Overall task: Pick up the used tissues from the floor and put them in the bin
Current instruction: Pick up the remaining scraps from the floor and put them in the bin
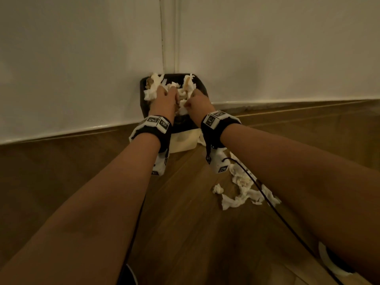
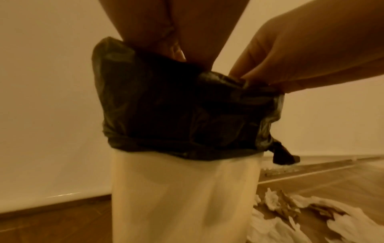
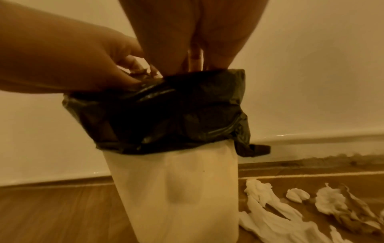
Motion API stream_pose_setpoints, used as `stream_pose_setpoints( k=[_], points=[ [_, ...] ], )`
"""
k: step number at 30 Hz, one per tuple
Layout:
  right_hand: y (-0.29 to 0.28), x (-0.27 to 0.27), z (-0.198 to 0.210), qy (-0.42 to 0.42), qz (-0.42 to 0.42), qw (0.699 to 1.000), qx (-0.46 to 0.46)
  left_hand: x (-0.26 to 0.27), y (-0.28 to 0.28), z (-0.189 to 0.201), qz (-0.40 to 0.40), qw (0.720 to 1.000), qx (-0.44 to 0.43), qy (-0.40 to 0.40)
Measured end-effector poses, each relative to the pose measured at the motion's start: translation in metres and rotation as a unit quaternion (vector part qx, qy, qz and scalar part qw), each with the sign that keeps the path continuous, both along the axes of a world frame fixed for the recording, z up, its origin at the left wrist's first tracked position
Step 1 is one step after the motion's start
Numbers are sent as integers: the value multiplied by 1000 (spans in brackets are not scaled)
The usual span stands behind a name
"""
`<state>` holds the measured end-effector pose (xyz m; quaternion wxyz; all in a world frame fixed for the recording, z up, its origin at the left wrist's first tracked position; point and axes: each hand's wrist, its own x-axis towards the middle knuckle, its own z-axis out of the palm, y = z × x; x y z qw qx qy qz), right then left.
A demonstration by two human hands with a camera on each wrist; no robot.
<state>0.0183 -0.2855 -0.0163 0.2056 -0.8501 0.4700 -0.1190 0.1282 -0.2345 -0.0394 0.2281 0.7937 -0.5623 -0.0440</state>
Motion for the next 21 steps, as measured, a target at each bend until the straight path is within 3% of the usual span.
stream_pose_setpoints(
  k=[2,5,8,12,16,19,21],
  points=[
    [5,-1,-7,30,29,999,-16,0,-1,0,-18,999,25,-34],
    [6,-5,-11,105,75,990,-52,-3,1,-1,22,989,71,-131],
    [6,-13,-13,142,88,981,-96,-8,6,0,50,988,21,-148],
    [8,-34,-14,12,36,985,-171,-17,23,1,58,992,-64,-89],
    [19,-62,-30,-128,-102,969,-187,-31,43,-6,47,990,-120,-51],
    [23,-84,-53,-117,-181,968,-127,-43,55,-14,-3,988,-154,-1],
    [25,-99,-72,-92,-183,977,-58,-52,60,-24,-46,986,-155,37]
  ],
)
